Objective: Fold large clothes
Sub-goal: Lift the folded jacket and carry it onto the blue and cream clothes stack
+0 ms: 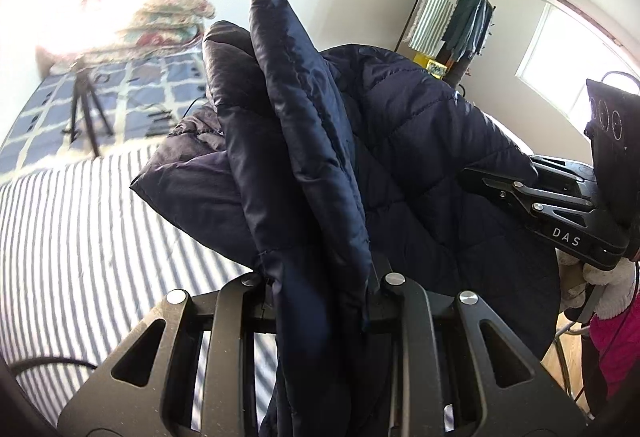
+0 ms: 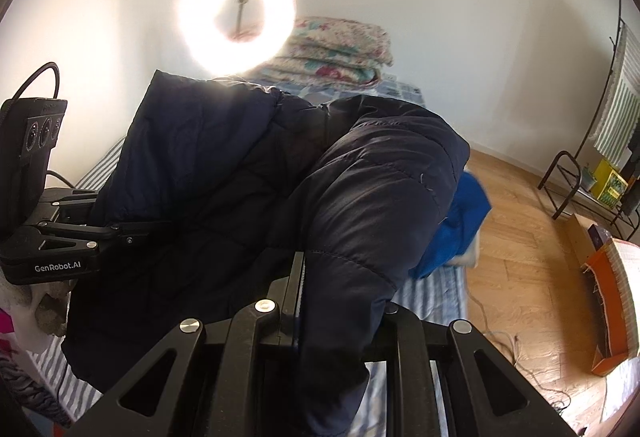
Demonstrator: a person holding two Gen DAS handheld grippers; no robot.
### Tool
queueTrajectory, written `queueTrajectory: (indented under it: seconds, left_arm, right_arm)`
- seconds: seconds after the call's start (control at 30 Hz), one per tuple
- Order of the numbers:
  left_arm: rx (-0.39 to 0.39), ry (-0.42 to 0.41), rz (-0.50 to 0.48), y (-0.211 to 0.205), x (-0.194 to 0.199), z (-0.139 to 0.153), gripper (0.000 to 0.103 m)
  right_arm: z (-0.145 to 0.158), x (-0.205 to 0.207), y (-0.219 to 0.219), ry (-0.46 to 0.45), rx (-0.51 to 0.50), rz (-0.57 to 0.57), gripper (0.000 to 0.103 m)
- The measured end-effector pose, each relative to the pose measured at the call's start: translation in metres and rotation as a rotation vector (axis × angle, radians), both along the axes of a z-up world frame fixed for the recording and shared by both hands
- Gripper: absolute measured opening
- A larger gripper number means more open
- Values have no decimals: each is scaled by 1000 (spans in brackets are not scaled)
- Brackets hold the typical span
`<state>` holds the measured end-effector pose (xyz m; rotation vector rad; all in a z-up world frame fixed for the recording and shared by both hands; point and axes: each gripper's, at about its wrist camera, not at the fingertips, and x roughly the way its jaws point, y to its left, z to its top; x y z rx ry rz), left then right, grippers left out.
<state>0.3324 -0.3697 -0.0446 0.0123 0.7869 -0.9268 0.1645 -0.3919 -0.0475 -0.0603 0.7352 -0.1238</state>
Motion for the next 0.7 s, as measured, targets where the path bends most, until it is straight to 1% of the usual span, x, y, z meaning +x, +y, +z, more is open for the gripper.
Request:
queueTrajectory:
  seconds: [0.23,0.47,0.7]
  left_arm:
    - [-41,-14,-48,-59,66,0,24]
    - [-44,-51,-62,-114,116,1,24]
    - [-66,-30,-49,-143,156,-2,23]
  right_arm:
    - [4,46,-56,-41,1,-59,16]
    - [1,87,-99,-58,-17,-109,16]
    - [1,126,-133,-57,-40,-102,16]
